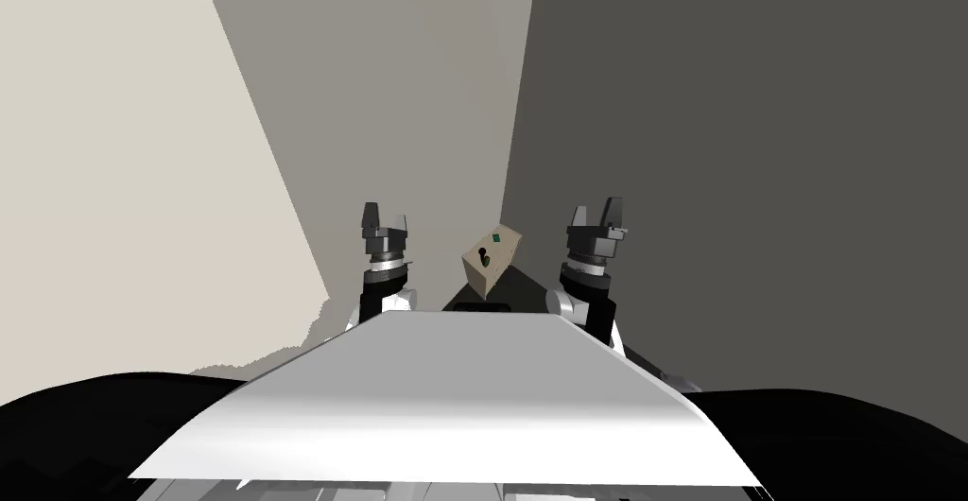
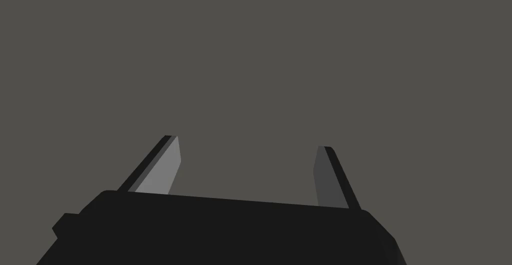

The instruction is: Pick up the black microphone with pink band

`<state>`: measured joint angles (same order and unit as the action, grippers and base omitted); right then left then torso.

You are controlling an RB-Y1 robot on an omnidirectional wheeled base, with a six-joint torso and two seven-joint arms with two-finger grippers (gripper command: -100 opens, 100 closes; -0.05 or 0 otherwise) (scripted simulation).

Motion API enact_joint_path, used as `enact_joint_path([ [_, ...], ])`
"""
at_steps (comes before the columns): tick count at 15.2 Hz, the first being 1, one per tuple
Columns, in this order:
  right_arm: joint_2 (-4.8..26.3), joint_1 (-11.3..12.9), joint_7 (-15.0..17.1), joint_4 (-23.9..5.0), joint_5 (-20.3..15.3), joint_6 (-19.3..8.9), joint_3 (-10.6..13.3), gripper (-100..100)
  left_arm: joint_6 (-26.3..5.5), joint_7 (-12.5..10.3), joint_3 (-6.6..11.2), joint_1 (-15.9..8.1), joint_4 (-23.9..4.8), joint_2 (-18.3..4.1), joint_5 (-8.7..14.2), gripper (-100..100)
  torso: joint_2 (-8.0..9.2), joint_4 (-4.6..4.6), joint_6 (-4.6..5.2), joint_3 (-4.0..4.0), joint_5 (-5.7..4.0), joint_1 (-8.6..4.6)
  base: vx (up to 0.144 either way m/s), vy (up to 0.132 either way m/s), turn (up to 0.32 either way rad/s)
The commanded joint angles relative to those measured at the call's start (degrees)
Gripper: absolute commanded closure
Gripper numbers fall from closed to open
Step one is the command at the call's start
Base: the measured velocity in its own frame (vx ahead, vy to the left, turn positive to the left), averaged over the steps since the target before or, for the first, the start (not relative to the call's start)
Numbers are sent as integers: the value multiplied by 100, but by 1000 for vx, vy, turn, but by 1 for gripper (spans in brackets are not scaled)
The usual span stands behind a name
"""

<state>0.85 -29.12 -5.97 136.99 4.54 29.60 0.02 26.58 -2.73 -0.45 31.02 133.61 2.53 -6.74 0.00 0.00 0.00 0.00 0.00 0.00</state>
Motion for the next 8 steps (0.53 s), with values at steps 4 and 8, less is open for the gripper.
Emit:
enact_joint_path([
  [4,0,0,0,0,0,0,0,0,-140,-76,7,-14,-36,-459,-26,-100,2,0,1,1,0,-2,-5,-11,-35],
  [8,0,0,0,0,0,0,0,0,-482,-262,25,-47,-124,-973,-91,-100,4,1,1,2,-2,-10,-10,-29,-70],
])
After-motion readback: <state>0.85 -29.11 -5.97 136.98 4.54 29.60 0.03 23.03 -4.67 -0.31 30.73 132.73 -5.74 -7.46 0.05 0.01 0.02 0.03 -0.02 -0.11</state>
